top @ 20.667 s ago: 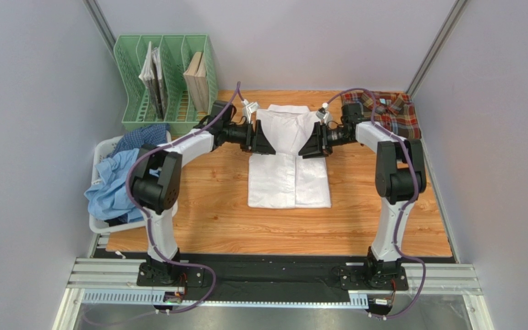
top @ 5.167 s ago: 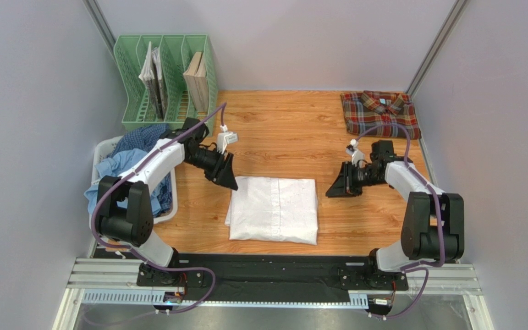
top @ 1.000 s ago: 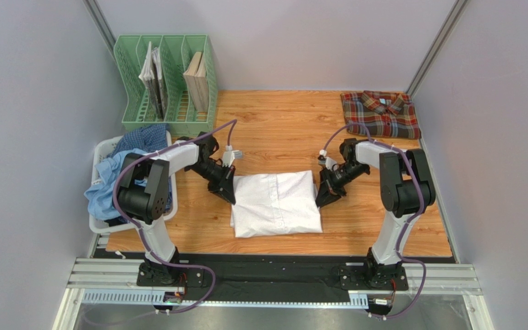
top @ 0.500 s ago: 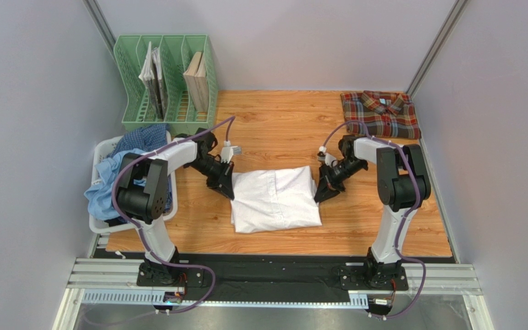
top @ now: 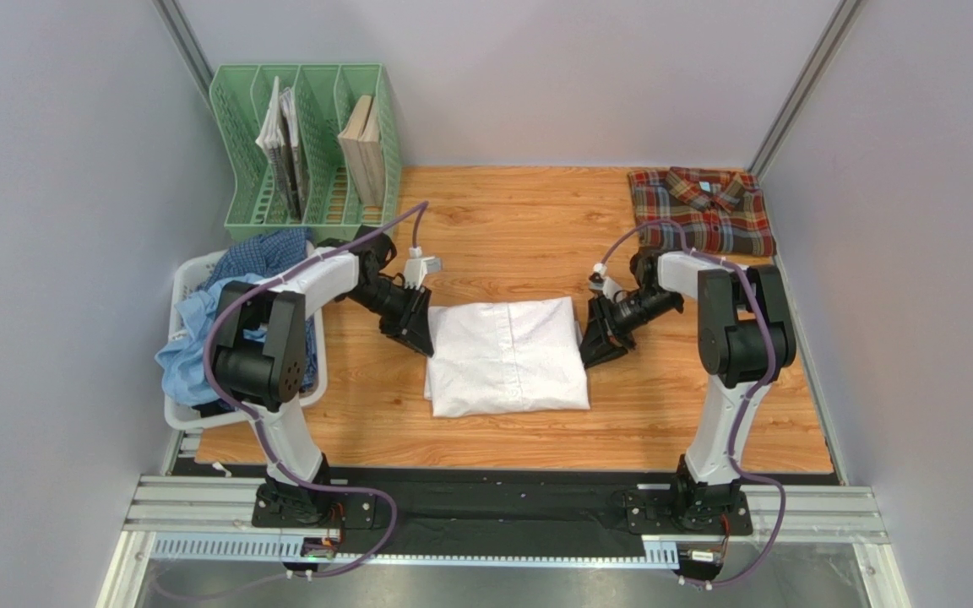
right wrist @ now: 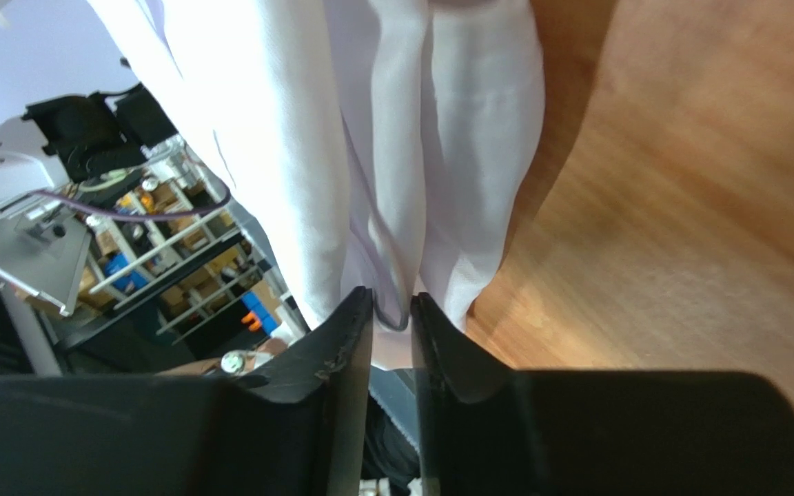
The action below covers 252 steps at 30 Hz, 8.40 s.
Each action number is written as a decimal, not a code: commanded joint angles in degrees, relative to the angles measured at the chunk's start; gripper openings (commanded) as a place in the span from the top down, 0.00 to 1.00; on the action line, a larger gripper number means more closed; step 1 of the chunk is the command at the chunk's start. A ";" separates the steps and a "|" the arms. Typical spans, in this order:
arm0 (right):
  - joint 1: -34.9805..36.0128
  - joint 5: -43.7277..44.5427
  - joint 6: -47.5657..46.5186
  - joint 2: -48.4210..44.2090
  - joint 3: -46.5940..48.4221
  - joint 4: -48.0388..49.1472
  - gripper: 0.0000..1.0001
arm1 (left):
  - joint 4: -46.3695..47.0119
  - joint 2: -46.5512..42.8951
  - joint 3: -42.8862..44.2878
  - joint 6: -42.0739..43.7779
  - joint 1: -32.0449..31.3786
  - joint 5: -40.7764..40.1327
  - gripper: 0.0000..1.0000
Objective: Fold and stack the long sleeve shirts
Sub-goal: Fold the shirt
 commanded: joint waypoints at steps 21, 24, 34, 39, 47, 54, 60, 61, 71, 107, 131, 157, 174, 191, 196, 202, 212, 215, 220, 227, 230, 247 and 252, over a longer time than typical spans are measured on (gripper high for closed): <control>0.35 -5.57 -0.55 0.19 -6.87 1.20 0.90 | 4.80 -1.57 -8.20 -3.84 -1.55 6.02 0.53; 0.44 -5.48 -0.37 -0.16 -6.70 1.20 1.00 | 5.51 -1.05 -8.28 -4.19 -1.73 6.28 0.54; 0.17 1.89 -4.67 -2.35 -2.39 -4.24 1.00 | 3.22 -1.92 -7.05 -2.79 -1.20 1.90 1.00; -0.35 5.15 -7.57 -2.71 -0.99 -7.40 1.00 | 3.05 -2.54 -6.88 -2.61 -1.03 0.92 1.00; -2.28 5.15 -11.01 -1.83 -0.37 -10.22 1.00 | 2.43 -3.07 -6.61 -2.17 -0.94 0.22 1.00; -2.29 0.59 -8.81 -0.60 -0.90 -9.26 1.00 | 1.38 -2.89 -5.12 -0.95 -1.29 9.32 0.80; -2.46 -2.84 -5.22 1.60 -2.12 -6.19 1.00 | 1.98 -4.21 -7.84 -0.67 -4.45 10.67 0.58; -2.46 -3.63 -4.34 1.86 -2.82 -5.22 1.00 | 2.51 -3.95 -8.37 -2.07 -4.54 10.76 0.58; -2.90 -3.02 1.73 5.99 -1.52 2.87 1.00 | 3.48 7.90 1.11 -2.96 -3.40 7.34 0.83; -3.69 -6.45 8.86 4.59 -2.22 7.53 1.00 | 9.29 5.81 -5.47 -2.79 -1.38 7.52 0.47; -5.28 -0.91 -3.01 6.08 4.73 -8.99 1.00 | 8.58 3.00 -5.30 -2.70 -0.59 -0.13 1.00; -8.52 3.92 -8.54 2.31 6.30 -11.71 0.77 | 4.99 -8.42 -5.65 0.52 3.01 -0.21 0.53; 4.74 3.38 7.01 0.97 7.72 2.17 0.67 | -2.58 11.87 17.05 10.75 -10.43 -16.12 0.68; 8.69 35.65 -6.34 12.25 46.47 -6.18 0.64 | 6.72 -17.99 -2.75 -2.86 -7.39 3.77 0.38; 13.51 27.57 -6.53 0.30 37.27 -3.98 0.58 | 7.54 -12.40 6.46 0.19 -3.93 -4.26 0.23; 25.29 27.91 -7.75 -3.33 21.88 0.23 0.44 | 5.84 -2.36 13.61 -1.81 -2.87 -3.92 0.21; 33.48 32.04 -25.74 0.63 9.76 -1.52 0.35 | 10.26 -5.70 2.54 -6.92 2.75 -1.37 0.19; 31.82 36.96 -40.64 -3.48 0.62 -1.87 0.36 | 9.38 -7.63 0.43 -5.78 2.67 0.30 0.18; 24.44 32.50 -57.49 -16.75 -3.10 -4.77 0.36 | 13.32 -9.13 -3.27 -7.87 0.48 4.24 0.16; 18.11 25.72 -42.58 -17.39 6.40 -5.30 0.35 | 34.30 -3.78 -8.55 -25.17 -5.32 9.45 0.06; 15.38 26.15 -36.33 -16.51 5.26 -3.37 0.35 | 37.84 1.21 -6.18 -27.65 -8.58 7.43 0.06; 11.51 30.91 -26.74 -6.75 5.17 1.20 0.36 | 42.85 21.54 3.93 -38.72 -17.46 8.92 0.25; 11.51 30.64 -26.48 -6.05 5.78 1.55 0.36 | 44.53 23.74 5.25 -41.19 -19.83 8.75 0.28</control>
